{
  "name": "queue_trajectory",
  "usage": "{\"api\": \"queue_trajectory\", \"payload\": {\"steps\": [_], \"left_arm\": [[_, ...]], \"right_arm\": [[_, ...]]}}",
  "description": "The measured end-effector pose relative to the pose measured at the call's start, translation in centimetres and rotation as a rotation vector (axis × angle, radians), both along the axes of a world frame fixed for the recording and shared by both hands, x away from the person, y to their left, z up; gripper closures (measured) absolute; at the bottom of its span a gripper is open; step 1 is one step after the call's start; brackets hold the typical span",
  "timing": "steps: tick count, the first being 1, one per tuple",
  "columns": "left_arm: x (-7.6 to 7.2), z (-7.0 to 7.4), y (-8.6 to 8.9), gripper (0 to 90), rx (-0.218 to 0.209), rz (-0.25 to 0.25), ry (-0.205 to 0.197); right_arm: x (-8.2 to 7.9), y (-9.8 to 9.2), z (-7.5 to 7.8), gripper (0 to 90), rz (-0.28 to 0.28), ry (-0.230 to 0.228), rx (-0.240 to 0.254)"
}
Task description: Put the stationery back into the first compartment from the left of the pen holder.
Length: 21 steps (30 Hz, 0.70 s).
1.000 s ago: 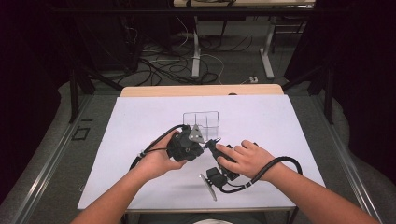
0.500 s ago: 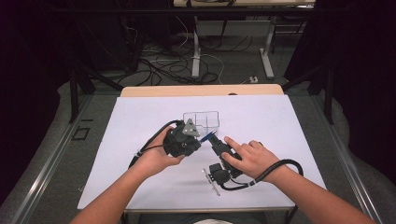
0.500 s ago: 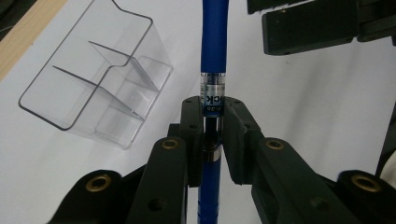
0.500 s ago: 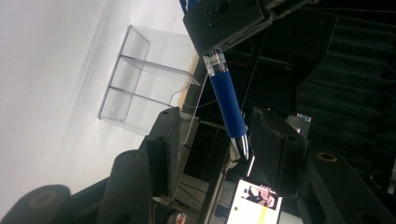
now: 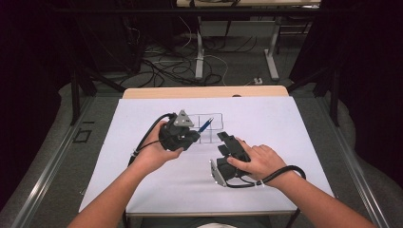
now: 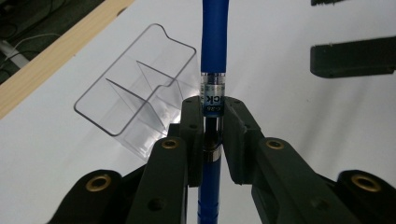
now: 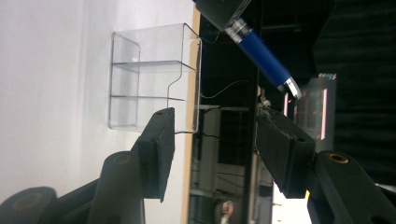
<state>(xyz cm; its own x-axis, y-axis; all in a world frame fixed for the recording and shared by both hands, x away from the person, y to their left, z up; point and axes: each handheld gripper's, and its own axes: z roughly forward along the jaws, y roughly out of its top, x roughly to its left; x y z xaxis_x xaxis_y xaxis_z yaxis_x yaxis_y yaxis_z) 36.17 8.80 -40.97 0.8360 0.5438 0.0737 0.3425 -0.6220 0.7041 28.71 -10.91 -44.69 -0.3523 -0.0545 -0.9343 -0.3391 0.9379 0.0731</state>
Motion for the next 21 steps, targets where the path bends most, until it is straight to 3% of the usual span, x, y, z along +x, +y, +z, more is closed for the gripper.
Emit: {"api": "queue_trajectory", "payload": {"steps": [5, 11, 12, 16, 17, 18, 19, 21], "left_arm": [[0.5, 0.3, 0.4, 79.1, -0.062, 0.046, -0.033], [1.3, 0.8, 1.0, 79.1, -0.126, 0.077, -0.053], [1.4, 0.8, 1.0, 79.0, -0.144, 0.086, -0.058], [2.0, 1.0, 1.2, 79.1, -0.168, 0.101, -0.069], [2.1, 0.9, 1.2, 79.0, -0.186, 0.117, -0.080], [2.3, 1.0, 1.3, 79.1, -0.195, 0.122, -0.079], [2.5, 1.1, 1.4, 79.1, -0.200, 0.123, -0.070], [2.8, 1.1, 1.4, 79.1, -0.232, 0.142, -0.090]], "right_arm": [[0.2, -0.2, 0.3, 47.3, -0.041, 0.052, 0.097], [0.8, -0.7, 0.8, 30.2, -0.068, 0.100, 0.214], [0.7, -0.8, 1.0, 28.3, -0.100, 0.145, 0.222], [1.0, -1.2, 1.2, 21.3, -0.140, 0.198, 0.304], [1.5, -1.2, 1.0, 20.0, -0.098, 0.190, 0.343], [1.3, -1.4, 1.3, 18.8, -0.152, 0.226, 0.343], [1.6, -1.5, 1.2, 17.3, -0.144, 0.217, 0.376], [1.8, -1.6, 1.3, 15.9, -0.171, 0.251, 0.420]]}}
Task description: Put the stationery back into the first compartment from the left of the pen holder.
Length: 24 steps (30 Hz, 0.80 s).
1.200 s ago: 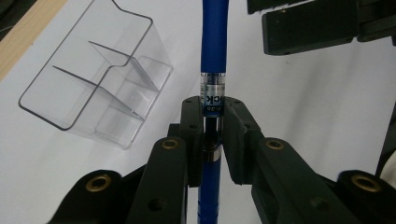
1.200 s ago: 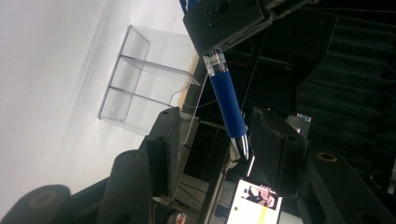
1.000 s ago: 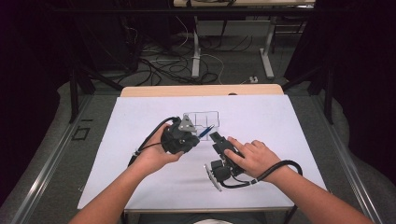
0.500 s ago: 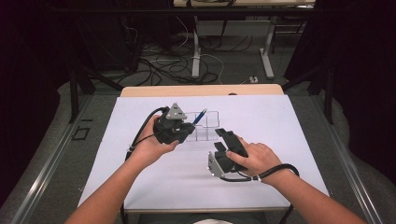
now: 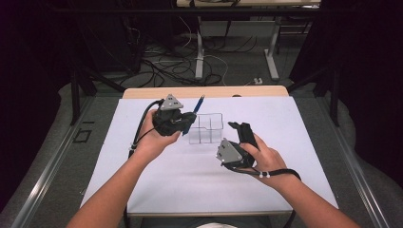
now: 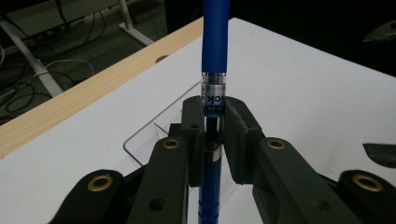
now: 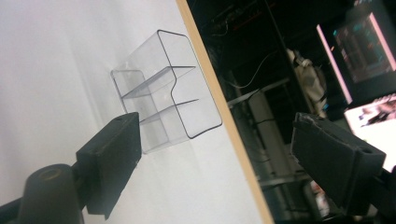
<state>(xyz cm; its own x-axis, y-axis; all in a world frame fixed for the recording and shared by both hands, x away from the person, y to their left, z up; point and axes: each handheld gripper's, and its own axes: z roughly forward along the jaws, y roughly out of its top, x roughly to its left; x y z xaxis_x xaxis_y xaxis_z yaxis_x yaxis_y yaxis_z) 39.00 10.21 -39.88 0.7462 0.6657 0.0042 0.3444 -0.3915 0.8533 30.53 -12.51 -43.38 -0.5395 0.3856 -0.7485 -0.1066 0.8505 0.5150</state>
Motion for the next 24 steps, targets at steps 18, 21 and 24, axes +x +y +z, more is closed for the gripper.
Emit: {"api": "queue_trajectory", "payload": {"steps": [18, 21, 24], "left_arm": [[2.7, -0.3, -0.2, 79.1, -0.112, 0.093, -0.031], [3.4, -0.6, -0.2, 79.1, -0.116, 0.107, -0.036], [4.0, -1.1, -0.3, 79.1, -0.127, 0.119, -0.039]], "right_arm": [[3.0, -1.0, 0.8, 0.0, -0.182, 0.327, 0.282], [3.4, -1.3, 0.7, 0.0, -0.204, 0.386, 0.321], [3.7, -1.5, 0.7, 0.0, -0.207, 0.417, 0.342]]}}
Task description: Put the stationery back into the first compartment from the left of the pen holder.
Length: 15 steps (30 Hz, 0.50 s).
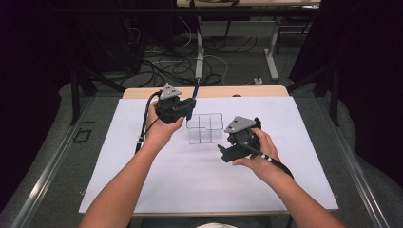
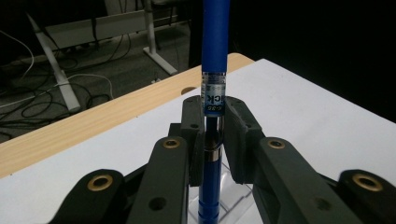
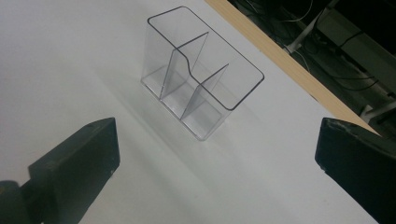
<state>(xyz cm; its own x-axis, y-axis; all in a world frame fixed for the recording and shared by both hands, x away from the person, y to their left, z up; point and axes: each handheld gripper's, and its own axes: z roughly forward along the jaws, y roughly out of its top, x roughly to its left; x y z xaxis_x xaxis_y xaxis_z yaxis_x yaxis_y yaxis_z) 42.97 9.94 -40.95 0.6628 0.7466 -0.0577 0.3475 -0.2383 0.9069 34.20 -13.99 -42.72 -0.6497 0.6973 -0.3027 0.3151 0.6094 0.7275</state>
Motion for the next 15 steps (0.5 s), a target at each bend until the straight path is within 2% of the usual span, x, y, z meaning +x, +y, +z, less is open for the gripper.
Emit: {"api": "queue_trajectory", "payload": {"steps": [7, 15], "left_arm": [[1.3, -1.6, -0.8, 79.1, -0.009, 0.035, 0.006], [2.0, -2.8, -1.3, 79.0, 0.023, 0.054, 0.040]], "right_arm": [[0.2, 0.0, 0.0, 0.0, -0.007, 0.010, 0.021], [0.4, -0.2, 0.1, 0.0, -0.013, 0.020, 0.038]]}}
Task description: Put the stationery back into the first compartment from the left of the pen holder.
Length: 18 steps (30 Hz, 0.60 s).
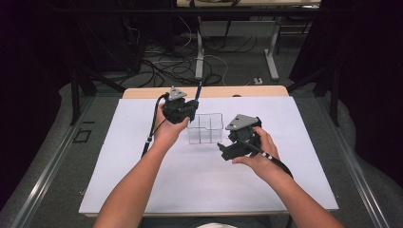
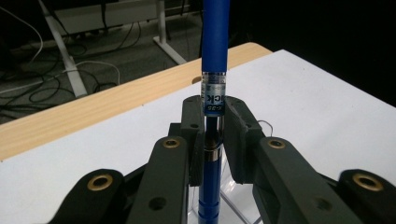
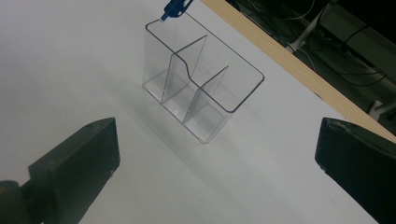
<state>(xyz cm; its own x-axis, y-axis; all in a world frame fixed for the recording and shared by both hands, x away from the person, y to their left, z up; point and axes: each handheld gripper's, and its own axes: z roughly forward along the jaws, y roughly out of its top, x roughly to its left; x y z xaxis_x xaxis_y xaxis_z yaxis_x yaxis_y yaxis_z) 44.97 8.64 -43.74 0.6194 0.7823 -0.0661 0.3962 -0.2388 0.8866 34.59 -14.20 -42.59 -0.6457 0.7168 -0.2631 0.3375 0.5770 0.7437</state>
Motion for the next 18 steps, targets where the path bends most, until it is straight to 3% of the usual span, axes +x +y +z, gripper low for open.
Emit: {"api": "queue_trajectory", "payload": {"steps": [4, 8, 14, 18], "left_arm": [[0.3, -0.6, -0.1, 79.0, 0.010, 0.015, -0.003], [0.3, -1.7, 0.1, 79.0, 0.006, 0.028, 0.037], [-0.2, -2.9, 0.4, 78.7, 0.001, 0.020, 0.062], [-0.7, -2.9, 0.9, 75.1, -0.017, 0.018, 0.053]], "right_arm": [[0.1, -0.2, 0.0, 0.0, 0.000, -0.002, 0.013], [0.1, -0.2, -0.1, 0.0, -0.004, 0.005, 0.012], [0.3, -0.6, -0.4, 0.0, -0.023, 0.015, 0.025], [0.3, -0.9, -0.5, 0.0, -0.036, 0.035, 0.035]]}}
